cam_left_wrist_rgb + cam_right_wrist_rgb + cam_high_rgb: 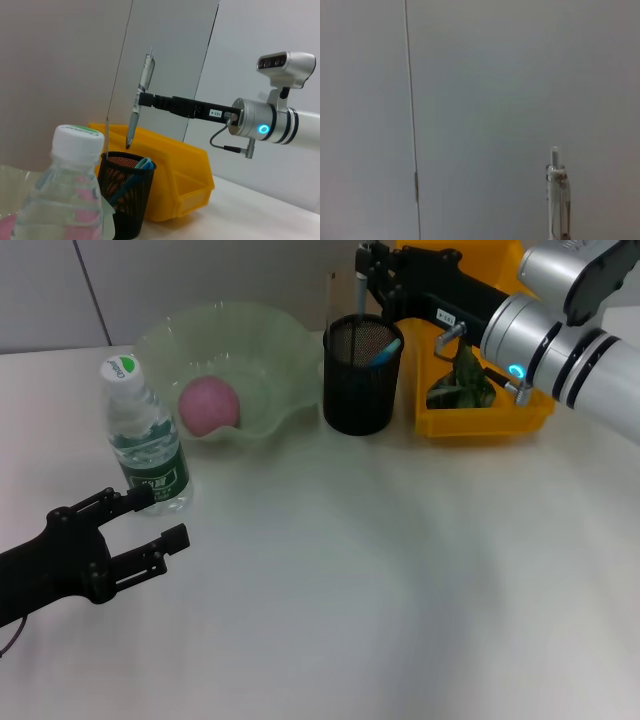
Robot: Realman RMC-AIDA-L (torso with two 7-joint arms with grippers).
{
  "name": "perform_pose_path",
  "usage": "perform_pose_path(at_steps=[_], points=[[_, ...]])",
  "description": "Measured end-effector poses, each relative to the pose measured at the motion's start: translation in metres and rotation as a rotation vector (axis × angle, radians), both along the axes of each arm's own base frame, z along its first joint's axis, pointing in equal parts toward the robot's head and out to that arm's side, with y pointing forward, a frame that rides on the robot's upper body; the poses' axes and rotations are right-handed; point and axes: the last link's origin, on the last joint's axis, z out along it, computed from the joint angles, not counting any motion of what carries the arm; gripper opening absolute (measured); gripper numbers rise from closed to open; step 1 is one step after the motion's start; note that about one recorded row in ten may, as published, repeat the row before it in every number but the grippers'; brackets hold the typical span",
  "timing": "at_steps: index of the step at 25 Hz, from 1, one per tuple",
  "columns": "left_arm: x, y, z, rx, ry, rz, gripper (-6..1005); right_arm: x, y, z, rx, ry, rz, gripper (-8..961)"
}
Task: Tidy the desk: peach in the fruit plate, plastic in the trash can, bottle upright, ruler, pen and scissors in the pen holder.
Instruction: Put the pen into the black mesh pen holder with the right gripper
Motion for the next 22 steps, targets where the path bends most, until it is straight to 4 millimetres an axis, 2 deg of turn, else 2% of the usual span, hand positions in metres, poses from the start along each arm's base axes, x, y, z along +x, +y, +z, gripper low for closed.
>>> perform_pose_path(at_steps=[22], points=[[-0.001,-0.002,0.001,0.002,-0.001,-0.008,777,0.008,-0.001,-0.011,-0.021,-0.052,-0.042,274]])
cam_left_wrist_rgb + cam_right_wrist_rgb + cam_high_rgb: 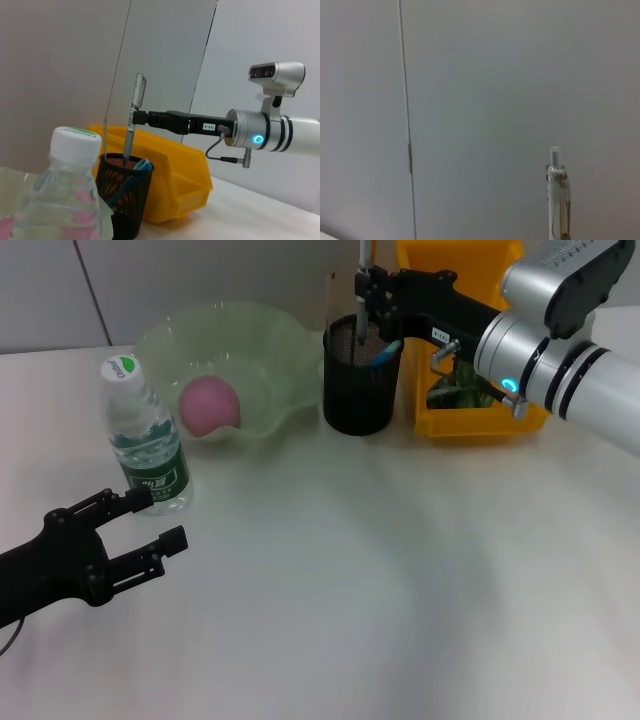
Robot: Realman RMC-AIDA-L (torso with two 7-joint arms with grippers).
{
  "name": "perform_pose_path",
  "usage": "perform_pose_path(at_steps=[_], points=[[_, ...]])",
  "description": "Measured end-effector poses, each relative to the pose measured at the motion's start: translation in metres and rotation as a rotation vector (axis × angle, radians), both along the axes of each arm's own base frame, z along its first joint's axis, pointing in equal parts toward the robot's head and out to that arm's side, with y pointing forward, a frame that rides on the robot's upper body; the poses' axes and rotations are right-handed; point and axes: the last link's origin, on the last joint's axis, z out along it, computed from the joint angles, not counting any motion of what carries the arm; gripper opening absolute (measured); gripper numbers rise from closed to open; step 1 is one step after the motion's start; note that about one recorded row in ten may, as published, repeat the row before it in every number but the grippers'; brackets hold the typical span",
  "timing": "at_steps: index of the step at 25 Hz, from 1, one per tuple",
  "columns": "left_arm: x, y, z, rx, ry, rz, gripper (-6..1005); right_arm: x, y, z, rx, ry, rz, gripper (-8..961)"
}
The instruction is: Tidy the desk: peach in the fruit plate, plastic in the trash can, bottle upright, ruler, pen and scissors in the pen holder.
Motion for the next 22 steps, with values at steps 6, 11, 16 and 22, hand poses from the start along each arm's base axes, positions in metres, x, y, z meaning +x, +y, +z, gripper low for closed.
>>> perform_pose_path(at_steps=[6,11,16,22], points=[[-0.001,0.001,0.002,0.004,0.002,-0.002,778,-0.001,-0.002,-0.005,-0.025,-0.02,0.01,289],[-0.001,0.001,0.002,0.004,0.002,-0.002,778,0.0,-0.001,0.0,-0.001,0.016,-0.007,449],[0.0,0.0,0.001,-0.003,0.006,-0.007,779,0.004,-0.001,0.004,-0.002,0.061,-0.041,573],[0.001,-0.003,-0.002,-0.026,0.008,-0.024,779,0.003,-0.016,0.013,-0.044,0.195,0.009,701]])
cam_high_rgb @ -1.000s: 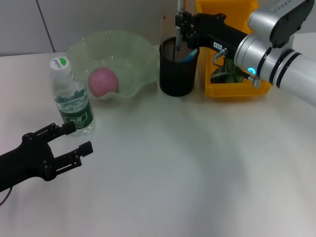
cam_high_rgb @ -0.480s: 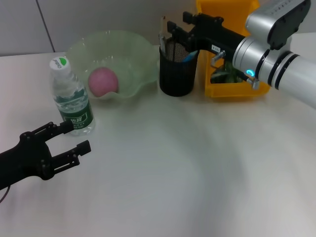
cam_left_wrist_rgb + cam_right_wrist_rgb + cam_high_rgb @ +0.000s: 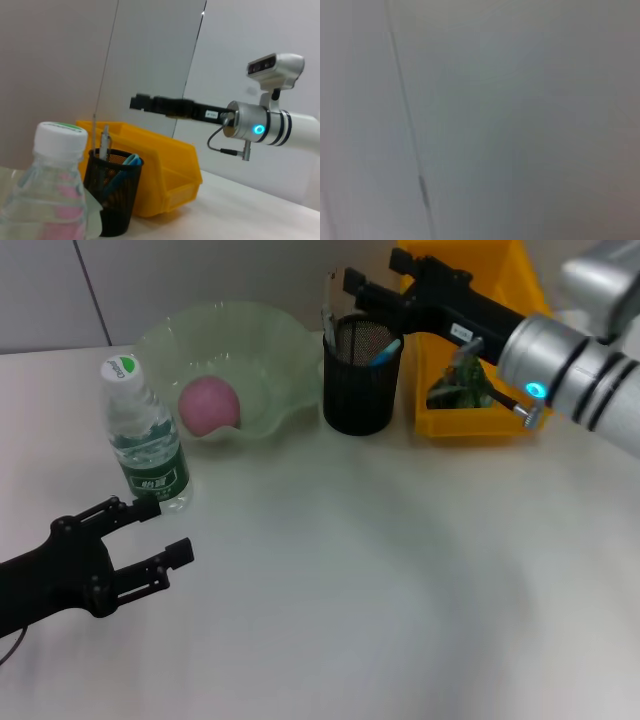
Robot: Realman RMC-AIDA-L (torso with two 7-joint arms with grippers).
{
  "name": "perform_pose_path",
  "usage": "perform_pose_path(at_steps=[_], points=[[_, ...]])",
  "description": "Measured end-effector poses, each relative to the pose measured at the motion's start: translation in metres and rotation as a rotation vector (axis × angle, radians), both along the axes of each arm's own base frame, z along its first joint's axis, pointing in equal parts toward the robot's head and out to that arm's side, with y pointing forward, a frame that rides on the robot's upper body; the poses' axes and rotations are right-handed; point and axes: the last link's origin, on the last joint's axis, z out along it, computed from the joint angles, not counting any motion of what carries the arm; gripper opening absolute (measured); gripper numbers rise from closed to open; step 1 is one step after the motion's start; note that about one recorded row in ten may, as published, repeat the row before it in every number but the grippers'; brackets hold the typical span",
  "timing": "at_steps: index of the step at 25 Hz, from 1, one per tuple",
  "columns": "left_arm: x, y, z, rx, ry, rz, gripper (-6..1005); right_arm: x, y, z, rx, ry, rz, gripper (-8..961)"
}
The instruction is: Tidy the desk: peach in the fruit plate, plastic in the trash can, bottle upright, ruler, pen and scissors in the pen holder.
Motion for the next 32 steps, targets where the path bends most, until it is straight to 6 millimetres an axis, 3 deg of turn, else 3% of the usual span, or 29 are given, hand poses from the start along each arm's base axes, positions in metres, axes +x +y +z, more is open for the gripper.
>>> perform_pose_path(at_steps=[1,6,11,16,23,32], points=[[0.001,-0.002,-0.001,-0.011,-0.005,-0.006,779,0.001,-0.013,0.009,-0.03,0.07,0.048,722],[0.006,-0.007,-0.007,-0.055,-0.024,-0.031,779,0.009,-0.041,0.03,-0.134,0.147,0.135,798],[0.013,-0.01,-0.015,-0.082,-0.037,-0.054,780,0.03,-0.077,0.05,-0.363,0.133,0.17,799],[0.018,-0.011,-0.021,-0.109,-0.057,-0.045,823,0.037,-0.094,0.055,-0.524,0.089,0.176,799],[0.021,-0.015,-0.016,-0.165,-0.072,-0.07,845,0.048,-0.128,0.035,-0.782,-0.095,0.251,799],[0.014,-0.019,-0.014,-0.292,0.032,-0.105,841,0.053,-0.13,0.012,-0.75,-0.17,0.252,799]])
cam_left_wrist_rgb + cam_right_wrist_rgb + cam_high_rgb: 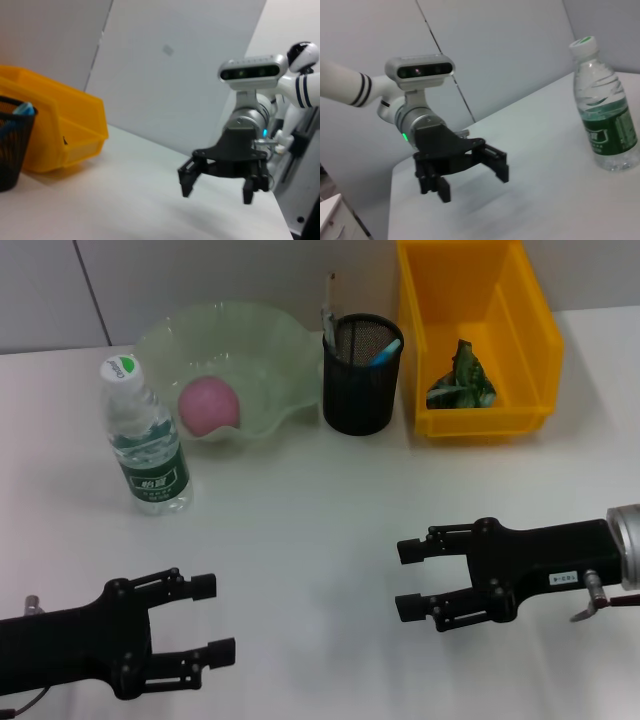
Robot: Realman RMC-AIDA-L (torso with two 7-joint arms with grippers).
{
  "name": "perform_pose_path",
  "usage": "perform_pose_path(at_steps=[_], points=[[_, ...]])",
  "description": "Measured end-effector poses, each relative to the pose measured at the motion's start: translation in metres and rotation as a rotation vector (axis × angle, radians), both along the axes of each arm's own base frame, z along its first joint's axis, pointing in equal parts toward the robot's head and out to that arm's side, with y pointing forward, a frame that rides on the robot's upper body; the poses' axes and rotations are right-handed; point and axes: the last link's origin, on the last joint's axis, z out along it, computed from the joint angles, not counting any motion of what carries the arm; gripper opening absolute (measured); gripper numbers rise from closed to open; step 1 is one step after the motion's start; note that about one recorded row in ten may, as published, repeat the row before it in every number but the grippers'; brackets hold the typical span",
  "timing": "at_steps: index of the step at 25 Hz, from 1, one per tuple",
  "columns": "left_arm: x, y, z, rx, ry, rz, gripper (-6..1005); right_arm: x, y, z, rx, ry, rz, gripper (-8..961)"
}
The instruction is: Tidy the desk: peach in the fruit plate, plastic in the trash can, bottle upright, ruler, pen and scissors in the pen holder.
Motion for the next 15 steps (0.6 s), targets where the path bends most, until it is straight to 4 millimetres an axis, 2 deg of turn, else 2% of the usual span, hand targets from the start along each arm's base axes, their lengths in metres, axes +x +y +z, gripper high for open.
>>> perform_pose_path(at_steps=[7,15], points=[[-0.0023,0.0002,0.0038,-0.016,0.019,-0.008,840,-0.0014,0.0018,-0.0092,0.029,-0.006,0.007,799],[-0.002,0.0032,0.0094,-0.019,0.021,-0.014,840,-0.0048,0.0036,-0.0109,0.026,0.001,0.011,799]])
